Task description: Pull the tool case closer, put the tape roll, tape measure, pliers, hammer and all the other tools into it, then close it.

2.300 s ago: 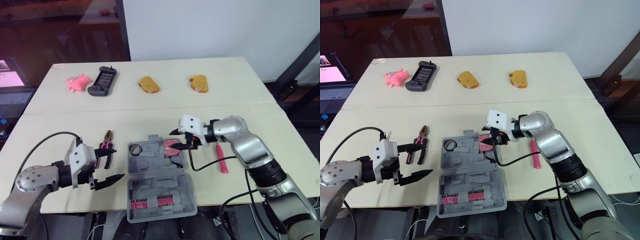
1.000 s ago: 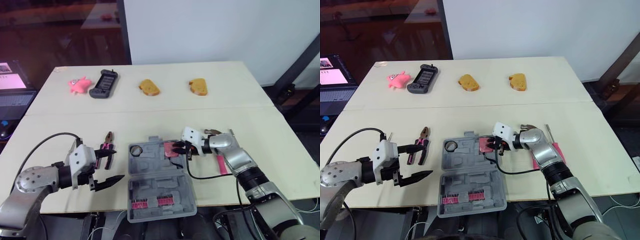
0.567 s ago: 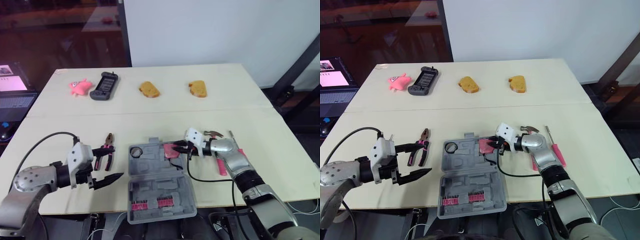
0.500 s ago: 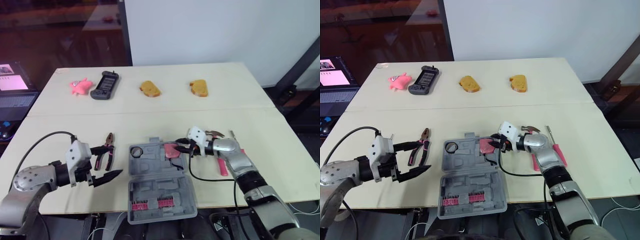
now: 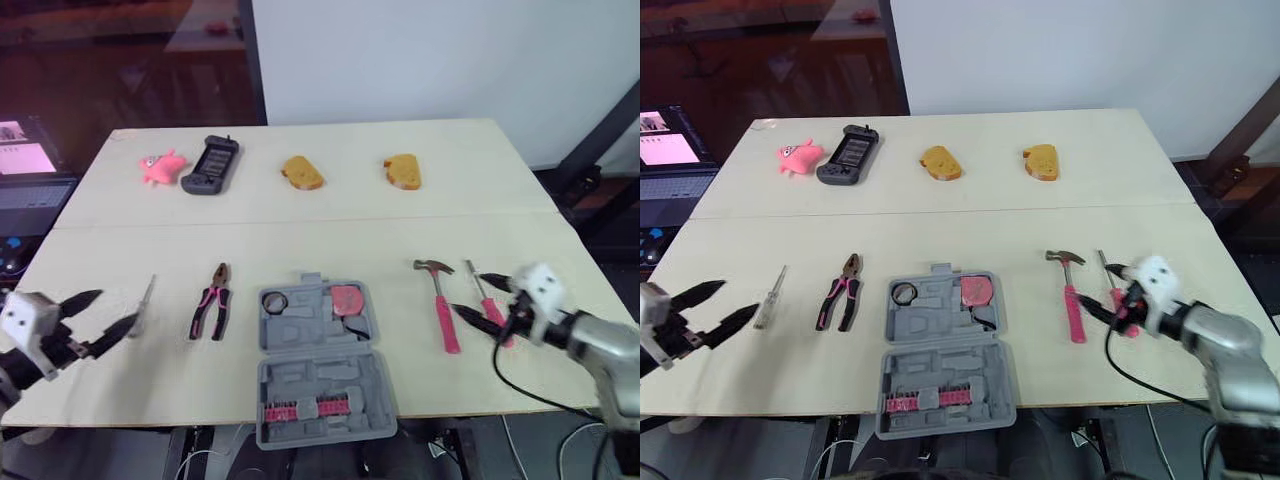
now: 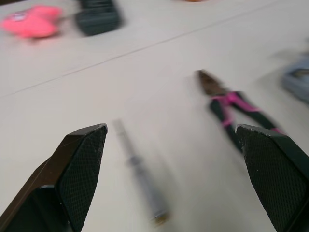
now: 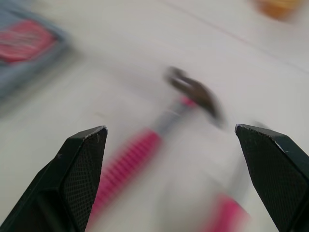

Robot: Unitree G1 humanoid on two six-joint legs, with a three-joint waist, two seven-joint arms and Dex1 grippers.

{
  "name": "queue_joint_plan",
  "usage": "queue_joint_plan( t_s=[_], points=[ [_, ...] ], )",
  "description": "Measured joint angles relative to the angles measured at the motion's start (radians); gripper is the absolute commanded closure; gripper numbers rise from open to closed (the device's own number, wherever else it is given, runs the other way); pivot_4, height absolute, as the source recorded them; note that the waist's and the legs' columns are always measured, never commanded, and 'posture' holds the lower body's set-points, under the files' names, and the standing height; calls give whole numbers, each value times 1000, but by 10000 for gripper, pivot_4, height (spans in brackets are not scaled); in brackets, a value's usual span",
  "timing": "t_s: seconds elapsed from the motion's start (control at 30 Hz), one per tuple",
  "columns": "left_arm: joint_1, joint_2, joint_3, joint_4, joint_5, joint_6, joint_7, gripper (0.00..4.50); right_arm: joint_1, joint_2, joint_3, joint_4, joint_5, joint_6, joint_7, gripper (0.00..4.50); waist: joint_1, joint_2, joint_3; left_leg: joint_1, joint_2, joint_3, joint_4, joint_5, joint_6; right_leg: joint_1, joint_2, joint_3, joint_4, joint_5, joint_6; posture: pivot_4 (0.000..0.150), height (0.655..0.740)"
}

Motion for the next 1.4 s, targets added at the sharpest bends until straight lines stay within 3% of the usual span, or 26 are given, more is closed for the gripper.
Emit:
queue_joint_plan(
  t_s=[0.2, 0.43, 0.7, 0.97, 1.17, 1.4],
  points=[
    [-31, 50, 53, 209, 18, -79, 11, 0, 7, -26, -140, 186, 34, -87, -26, 267, -12, -1, 1, 8, 1, 0, -2, 0, 0, 7, -1, 0, -1, -1, 0, 1500, 7400],
    [-69, 50, 50, 202, 17, -85, 4, 0, -14, -22, -128, 191, 44, -96, -57, 267, -13, -1, 1, 8, 1, 0, -2, 0, 0, 7, -1, 1, 0, 0, 0, 1500, 7400],
    [-117, 51, -74, -151, -29, 116, -17, 0, -108, -53, 10, -116, 175, 167, -10, 267, -9, 1, 1, 7, 1, -1, -1, 0, 0, 7, -2, 2, 0, 0, 0, 1500, 7400],
    [-127, 110, -220, -480, -95, 381, -37, 0, -293, -215, 189, -457, 430, 552, 94, 267, -14, 2, 3, -6, 1, -1, -2, 0, 1, -7, -1, 1, 0, 2, 4, 1500, 7400],
    [-70, 110, -240, -653, -112, 495, 11, 0, -504, -288, 272, -531, 549, 686, 173, 267, -7, 1, 6, -8, 1, -2, -1, -1, 1, -7, -3, -1, 0, 2, 3, 1500, 7400],
    [38, 48, -205, -802, -137, 550, 98, 0, -559, -316, 340, -519, 539, 685, 244, 267, -9, 0, 6, -8, 0, -1, -1, -1, 1, -7, -3, -1, -1, 2, 3, 1500, 7400]
  ],
)
